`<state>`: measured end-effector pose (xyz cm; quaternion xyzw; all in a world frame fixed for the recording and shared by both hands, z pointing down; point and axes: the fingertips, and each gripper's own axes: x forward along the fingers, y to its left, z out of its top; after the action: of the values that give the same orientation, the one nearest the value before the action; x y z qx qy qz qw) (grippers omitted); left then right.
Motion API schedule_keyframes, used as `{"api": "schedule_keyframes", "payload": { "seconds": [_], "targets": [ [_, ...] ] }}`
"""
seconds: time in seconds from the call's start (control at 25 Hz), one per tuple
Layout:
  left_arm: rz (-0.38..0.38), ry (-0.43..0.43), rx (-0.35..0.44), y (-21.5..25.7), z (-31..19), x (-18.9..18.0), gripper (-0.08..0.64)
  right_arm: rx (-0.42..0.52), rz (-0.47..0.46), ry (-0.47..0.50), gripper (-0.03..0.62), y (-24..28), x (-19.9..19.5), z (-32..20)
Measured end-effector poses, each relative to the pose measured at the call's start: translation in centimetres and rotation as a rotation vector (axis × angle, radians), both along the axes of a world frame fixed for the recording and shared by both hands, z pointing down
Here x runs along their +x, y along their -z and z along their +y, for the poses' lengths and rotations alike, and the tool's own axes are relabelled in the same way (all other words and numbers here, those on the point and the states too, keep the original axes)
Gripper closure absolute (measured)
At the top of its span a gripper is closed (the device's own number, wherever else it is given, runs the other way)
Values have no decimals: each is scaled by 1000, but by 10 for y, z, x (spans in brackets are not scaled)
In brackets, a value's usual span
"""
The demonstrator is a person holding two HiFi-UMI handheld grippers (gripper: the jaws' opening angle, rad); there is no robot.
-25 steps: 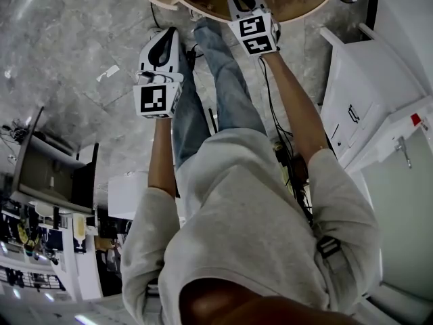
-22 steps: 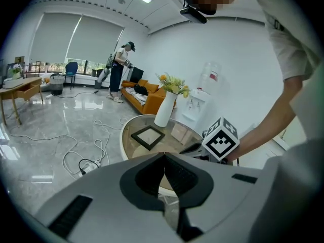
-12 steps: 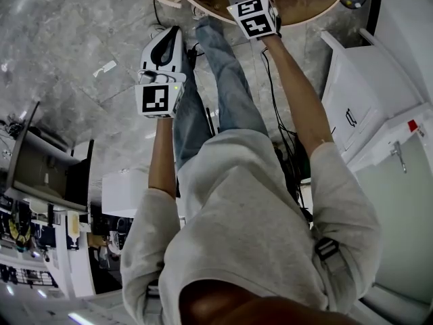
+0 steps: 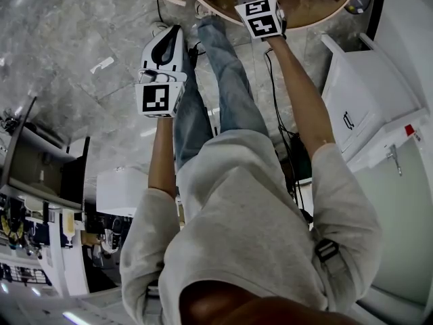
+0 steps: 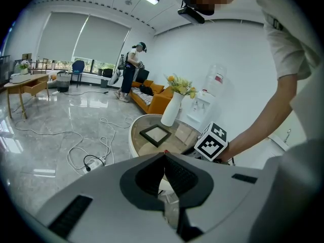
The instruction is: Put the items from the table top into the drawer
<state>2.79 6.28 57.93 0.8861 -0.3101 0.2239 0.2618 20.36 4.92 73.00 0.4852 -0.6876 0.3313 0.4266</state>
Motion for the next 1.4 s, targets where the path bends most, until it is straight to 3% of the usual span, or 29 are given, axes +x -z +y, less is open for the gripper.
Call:
{"api": "schedule_keyframes", "payload": {
  "seconds": [0.28, 0.44, 0.92, 1.16, 1.4],
  "targets": [
    [7, 28, 5, 2, -3, -11, 545, -17, 13, 5, 526, 3, 0, 0],
    [9, 66, 13, 4, -6, -25, 545, 19, 15, 33, 526, 18, -15, -8],
    [0, 186, 22, 2, -12, -107, 545, 149, -110, 163, 526, 61, -164, -44],
    [-16, 256, 15, -4, -10, -162, 545, 160, -137, 229, 526, 60, -224, -52],
    [-30, 290, -8, -16, -14, -203, 545, 135, -141, 239, 526, 43, -260, -61]
  ]
}}
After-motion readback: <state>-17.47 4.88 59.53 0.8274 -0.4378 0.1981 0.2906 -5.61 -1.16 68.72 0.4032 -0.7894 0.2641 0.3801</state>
